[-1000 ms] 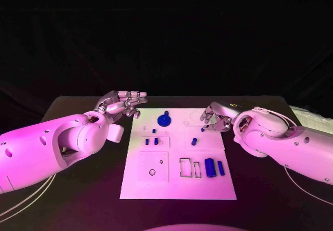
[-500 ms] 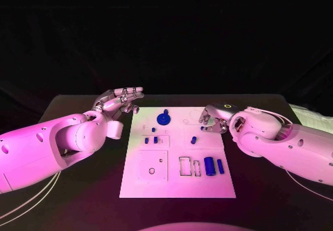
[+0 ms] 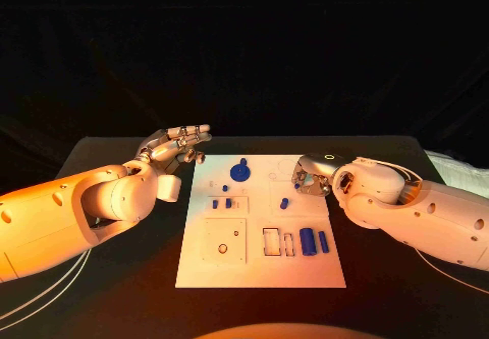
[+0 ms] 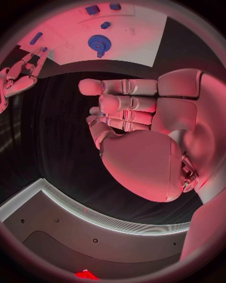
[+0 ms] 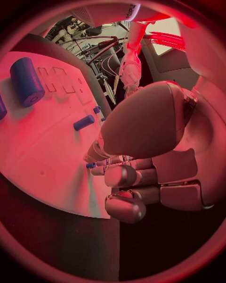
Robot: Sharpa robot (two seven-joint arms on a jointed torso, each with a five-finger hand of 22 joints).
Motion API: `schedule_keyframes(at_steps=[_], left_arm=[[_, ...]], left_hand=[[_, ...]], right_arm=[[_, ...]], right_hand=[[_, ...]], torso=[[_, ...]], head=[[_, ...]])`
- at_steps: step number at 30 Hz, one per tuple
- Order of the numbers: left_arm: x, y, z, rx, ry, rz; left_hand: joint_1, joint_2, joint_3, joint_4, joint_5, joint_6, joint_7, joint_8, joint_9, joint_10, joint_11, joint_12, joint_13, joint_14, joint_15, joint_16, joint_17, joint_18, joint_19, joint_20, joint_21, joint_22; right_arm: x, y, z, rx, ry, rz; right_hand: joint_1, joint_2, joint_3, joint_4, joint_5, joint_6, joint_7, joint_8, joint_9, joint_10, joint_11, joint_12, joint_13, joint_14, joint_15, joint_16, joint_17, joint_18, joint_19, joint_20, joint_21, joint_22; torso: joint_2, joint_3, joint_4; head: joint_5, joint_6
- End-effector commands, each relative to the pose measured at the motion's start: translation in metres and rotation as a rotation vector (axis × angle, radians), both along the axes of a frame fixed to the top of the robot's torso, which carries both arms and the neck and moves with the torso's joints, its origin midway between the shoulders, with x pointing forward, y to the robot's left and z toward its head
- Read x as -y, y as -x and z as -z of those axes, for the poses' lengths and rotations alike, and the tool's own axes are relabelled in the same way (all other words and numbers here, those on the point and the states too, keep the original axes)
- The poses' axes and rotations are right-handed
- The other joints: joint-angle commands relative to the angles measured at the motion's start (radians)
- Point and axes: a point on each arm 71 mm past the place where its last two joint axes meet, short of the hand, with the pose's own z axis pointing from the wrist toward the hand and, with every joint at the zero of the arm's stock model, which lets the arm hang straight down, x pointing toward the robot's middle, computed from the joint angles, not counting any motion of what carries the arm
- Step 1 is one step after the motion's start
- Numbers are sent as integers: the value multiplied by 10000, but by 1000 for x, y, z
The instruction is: Assemble the parts on the task board
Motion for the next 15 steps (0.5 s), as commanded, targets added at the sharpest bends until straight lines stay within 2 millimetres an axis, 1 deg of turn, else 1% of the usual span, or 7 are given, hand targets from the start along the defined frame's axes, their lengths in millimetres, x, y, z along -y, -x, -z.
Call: schedule_keyframes(at_steps=[1,4,6,9,14,15], left_arm=[[1,1,-1,-6,122,57],[0,1,-1,-39,115,79],[1,1,0,-76,115,124],[1,1,0,-109,114,167],[0,1,0,-124,83,182],[0,1,0,-124,67,174]], left_hand=[[71,1,-24,-71,36,-70,56,9,-14,-116,17,52,17,-73,15,-79,-52,133,-103,-10,-87,-46],[73,3,-31,-83,36,-85,65,6,-18,-136,25,61,19,-82,22,-86,-67,135,-111,-6,-110,-59],[95,8,-38,-117,39,-107,76,5,-22,-170,35,80,25,-106,31,-104,-106,140,-129,-1,-156,-83],[110,11,-41,-140,39,-119,82,4,-24,-188,41,93,28,-119,35,-113,-125,145,-142,2,-189,-101],[119,13,-46,-158,39,-132,90,4,-26,-207,48,106,32,-131,40,-120,-140,149,-155,5,-218,-116],[120,12,-52,-169,38,-146,96,1,-29,-225,54,113,33,-139,44,-123,-149,151,-162,8,-234,-124]], right_arm=[[-1,1,7,-229,541,-21],[0,1,10,-252,657,15],[-1,1,11,-276,702,17],[-2,2,13,-311,745,-2],[-5,3,16,-352,739,-42],[-6,3,16,-356,732,-47]], right_hand=[[57,51,154,-34,-45,104,-10,-43,7,105,4,-43,-98,160,-29,54,15,168,77,-33,-6,24],[52,36,202,-48,-56,117,-7,-44,7,124,-1,-45,-133,160,-31,55,12,168,81,-35,-3,27],[40,26,243,-56,-67,134,-3,-42,8,145,1,-44,-164,160,-33,58,12,169,82,-36,-3,27],[24,21,362,-86,-86,180,-10,-36,12,203,-2,-39,-237,161,-40,71,18,166,89,-38,2,36],[-105,46,565,-101,-144,360,-34,15,39,450,-32,32,-326,192,-54,195,137,141,168,-49,81,166],[-118,55,598,-105,-152,375,-39,16,40,468,-35,31,-337,201,-57,225,167,135,186,-50,100,198]], torso=[[-3,9,-3],[-5,6,18],[-7,-4,11],[-6,-6,4],[-2,1,-8],[-1,5,-14]], head=[[4,-48],[-16,-63],[-13,-67],[-16,-77],[-41,-89],[-28,-86]])
